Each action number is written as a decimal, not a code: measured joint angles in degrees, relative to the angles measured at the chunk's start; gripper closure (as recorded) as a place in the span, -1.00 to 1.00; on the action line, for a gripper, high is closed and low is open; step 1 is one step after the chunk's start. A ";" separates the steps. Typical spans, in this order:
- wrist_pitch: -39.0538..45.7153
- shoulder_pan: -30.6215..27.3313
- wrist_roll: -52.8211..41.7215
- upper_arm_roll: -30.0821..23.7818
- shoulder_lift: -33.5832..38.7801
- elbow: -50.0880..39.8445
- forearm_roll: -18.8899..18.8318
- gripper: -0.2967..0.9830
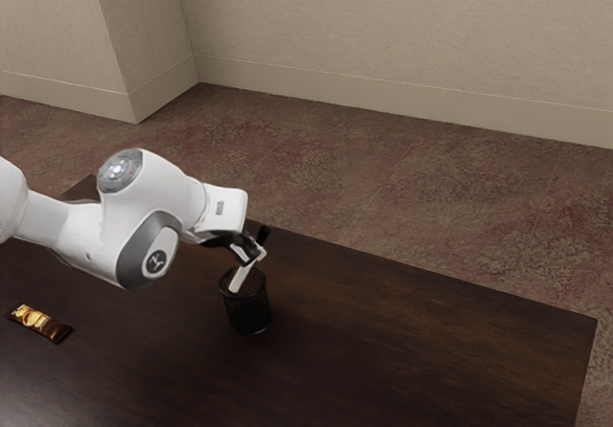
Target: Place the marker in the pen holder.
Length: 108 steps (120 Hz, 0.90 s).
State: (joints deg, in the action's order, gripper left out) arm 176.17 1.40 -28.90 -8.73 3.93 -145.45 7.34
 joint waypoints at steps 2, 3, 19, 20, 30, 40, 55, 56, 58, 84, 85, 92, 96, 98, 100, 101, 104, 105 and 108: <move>0.00 -0.01 0.01 -0.01 -0.07 0.01 0.01 0.67; 0.01 -0.02 0.01 -0.01 -0.10 0.01 0.02 0.67; -0.30 0.07 0.28 0.08 -0.64 0.05 -0.08 0.30; -0.32 0.08 0.31 0.09 -0.65 0.05 -0.09 0.27; -0.52 0.11 0.53 0.11 -0.66 0.06 -0.15 0.01; -1.33 0.14 0.71 0.15 -0.58 0.20 -0.18 -0.17; -19.69 1.73 1.49 4.04 -0.77 13.54 -0.50 -0.33; -21.44 1.79 1.63 4.47 -0.97 14.84 -0.54 -0.34; -25.15 1.79 2.03 5.27 -1.32 17.74 -0.78 -0.35; -64.11 1.27 7.94 15.77 -5.52 49.69 -5.11 -0.47; -65.16 0.99 8.15 15.91 -5.62 50.55 -5.26 -0.47; -71.40 -1.45 9.58 16.26 -5.92 53.95 -6.06 -0.49; -74.23 -2.85 10.34 16.24 -5.98 54.75 -6.42 -0.50; -75.48 -3.49 10.70 16.20 -6.03 55.00 -6.60 -0.50; -76.62 -4.04 11.05 16.19 -6.07 55.19 -6.76 -0.50; -77.15 -4.30 11.23 16.17 -6.14 55.26 -6.83 -0.50; -78.63 -4.92 11.74 16.15 -6.36 55.42 -7.02 -0.51; -79.08 -5.08 11.90 16.15 -6.43 55.47 -7.07 -0.51; -80.33 -5.37 12.38 16.15 -6.59 55.58 -7.20 -0.51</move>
State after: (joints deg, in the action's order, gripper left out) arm 95.83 -3.97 -16.52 7.42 -2.65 -89.87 0.14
